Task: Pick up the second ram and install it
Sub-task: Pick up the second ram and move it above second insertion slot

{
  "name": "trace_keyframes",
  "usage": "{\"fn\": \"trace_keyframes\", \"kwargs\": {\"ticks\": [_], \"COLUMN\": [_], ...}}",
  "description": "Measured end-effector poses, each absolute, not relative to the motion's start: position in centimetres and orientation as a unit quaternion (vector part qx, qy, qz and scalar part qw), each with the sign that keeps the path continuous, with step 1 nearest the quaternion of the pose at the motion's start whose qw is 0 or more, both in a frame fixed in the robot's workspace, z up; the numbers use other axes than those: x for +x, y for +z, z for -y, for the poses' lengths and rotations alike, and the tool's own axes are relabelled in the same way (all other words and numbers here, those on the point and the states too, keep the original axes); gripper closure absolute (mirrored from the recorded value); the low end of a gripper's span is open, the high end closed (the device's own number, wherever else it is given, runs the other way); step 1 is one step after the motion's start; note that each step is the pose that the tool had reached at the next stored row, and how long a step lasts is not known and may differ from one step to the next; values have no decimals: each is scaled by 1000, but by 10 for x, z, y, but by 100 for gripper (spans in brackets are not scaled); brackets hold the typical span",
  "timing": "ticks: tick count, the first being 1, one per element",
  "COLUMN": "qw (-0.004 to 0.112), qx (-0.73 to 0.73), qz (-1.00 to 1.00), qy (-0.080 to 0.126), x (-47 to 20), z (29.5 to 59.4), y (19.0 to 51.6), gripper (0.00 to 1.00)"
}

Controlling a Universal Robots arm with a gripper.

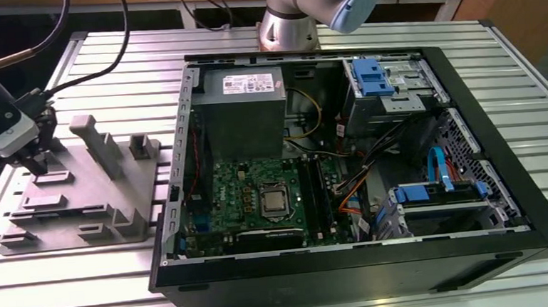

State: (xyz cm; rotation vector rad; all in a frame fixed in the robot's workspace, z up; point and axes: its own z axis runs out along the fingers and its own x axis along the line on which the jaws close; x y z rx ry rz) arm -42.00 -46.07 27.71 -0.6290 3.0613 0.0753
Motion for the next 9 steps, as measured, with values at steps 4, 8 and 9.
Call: {"fn": "trace_keyframes", "kwargs": {"ticks": [4, 8, 9], "qw": [7, 6, 6], "qx": [-233, -267, -275], "qz": [-972, -963, -961], "qy": [24, 24, 24], "x": [-420, -420, -420], "z": [461, 461, 461], "y": [276, 275, 275], "gripper": [93, 93, 93]}}
